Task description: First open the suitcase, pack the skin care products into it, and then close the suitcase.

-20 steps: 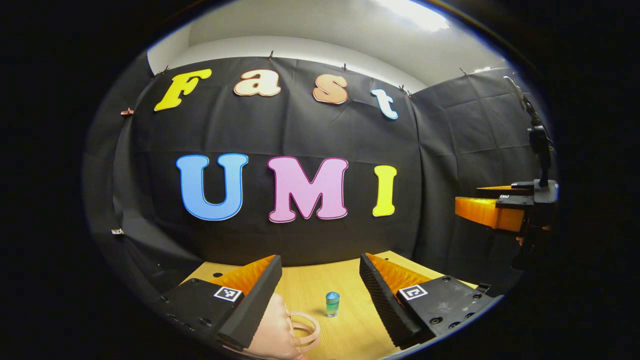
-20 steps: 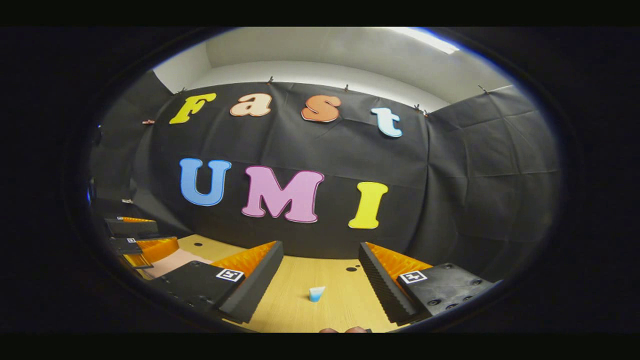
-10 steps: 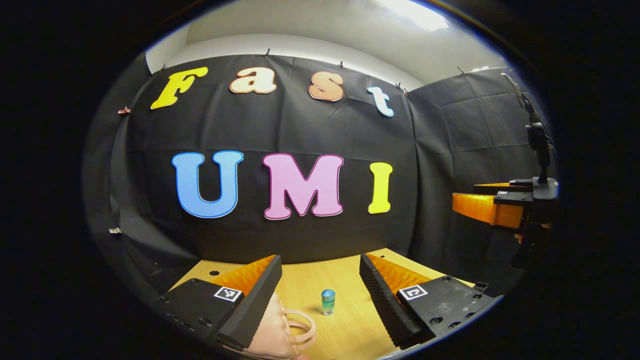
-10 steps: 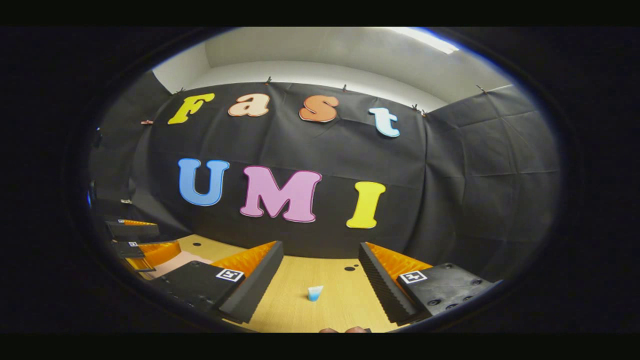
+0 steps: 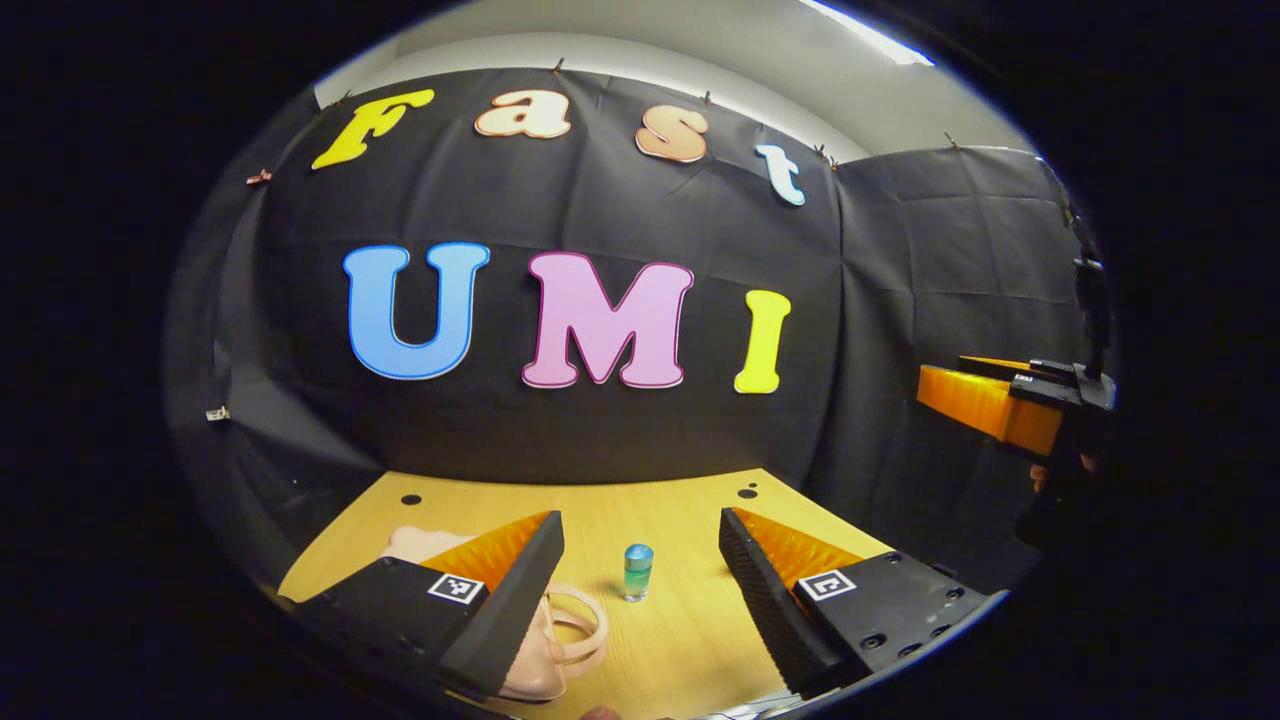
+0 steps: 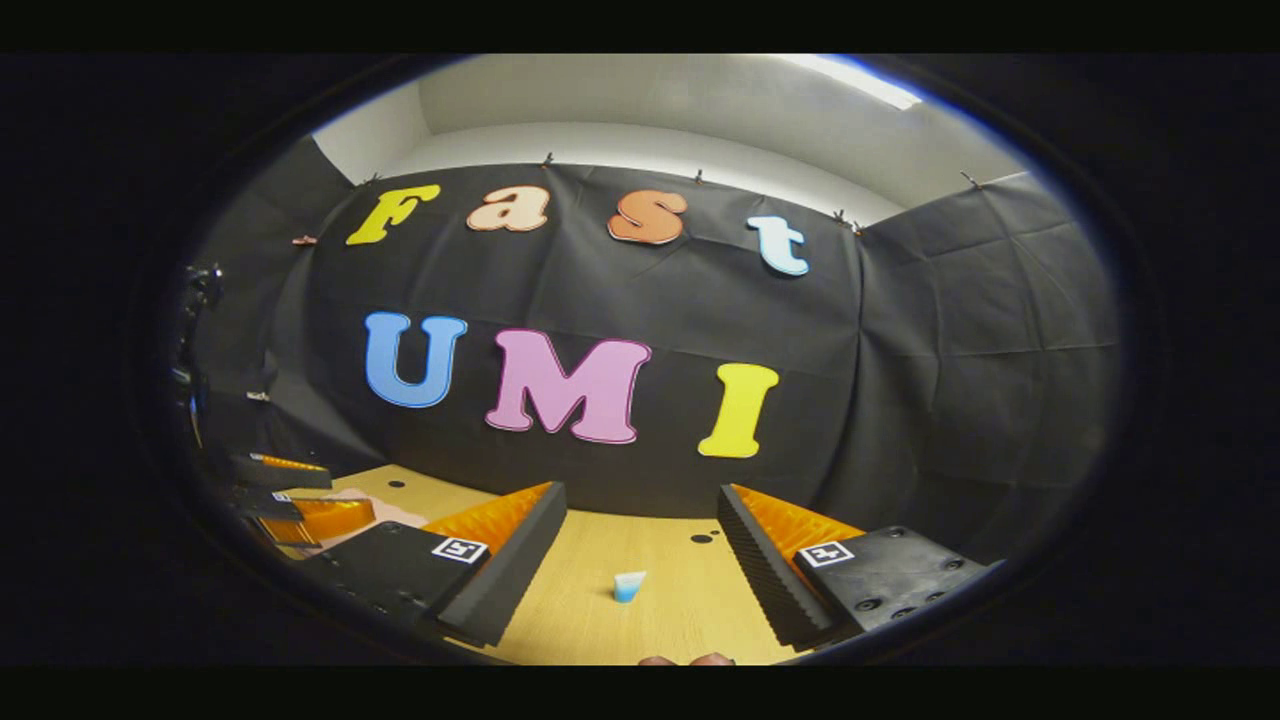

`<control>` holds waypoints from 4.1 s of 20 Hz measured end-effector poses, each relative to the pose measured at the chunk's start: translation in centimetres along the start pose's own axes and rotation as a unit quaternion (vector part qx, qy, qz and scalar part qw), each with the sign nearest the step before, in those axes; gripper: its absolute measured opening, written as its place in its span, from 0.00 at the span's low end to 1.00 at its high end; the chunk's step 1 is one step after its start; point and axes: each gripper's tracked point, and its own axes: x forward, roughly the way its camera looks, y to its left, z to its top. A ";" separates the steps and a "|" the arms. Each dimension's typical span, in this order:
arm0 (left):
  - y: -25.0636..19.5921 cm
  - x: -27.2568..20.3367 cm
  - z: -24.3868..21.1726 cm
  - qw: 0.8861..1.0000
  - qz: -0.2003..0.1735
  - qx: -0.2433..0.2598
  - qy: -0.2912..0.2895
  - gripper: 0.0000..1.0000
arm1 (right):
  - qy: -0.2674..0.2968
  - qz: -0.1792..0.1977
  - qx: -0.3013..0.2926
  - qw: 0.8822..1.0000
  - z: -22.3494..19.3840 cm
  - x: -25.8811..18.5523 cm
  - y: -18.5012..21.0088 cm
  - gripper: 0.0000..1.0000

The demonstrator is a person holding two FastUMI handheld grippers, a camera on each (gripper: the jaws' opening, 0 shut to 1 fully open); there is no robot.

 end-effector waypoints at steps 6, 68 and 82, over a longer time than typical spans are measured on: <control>1.6 5.6 -8.5 0.988 0.062 -0.023 0.140 0.98 | 0.012 0.036 0.012 0.999 -3.4 3.6 -2.4 0.94; 62.6 -2.7 -20.4 0.902 0.238 -0.116 0.341 0.10 | 0.144 -0.017 0.019 0.989 -8.3 10.0 9.2 0.96; 63.2 -4.8 -15.7 0.927 0.266 -0.089 0.250 0.63 | 0.150 0.016 0.023 0.988 -9.1 10.3 13.4 0.96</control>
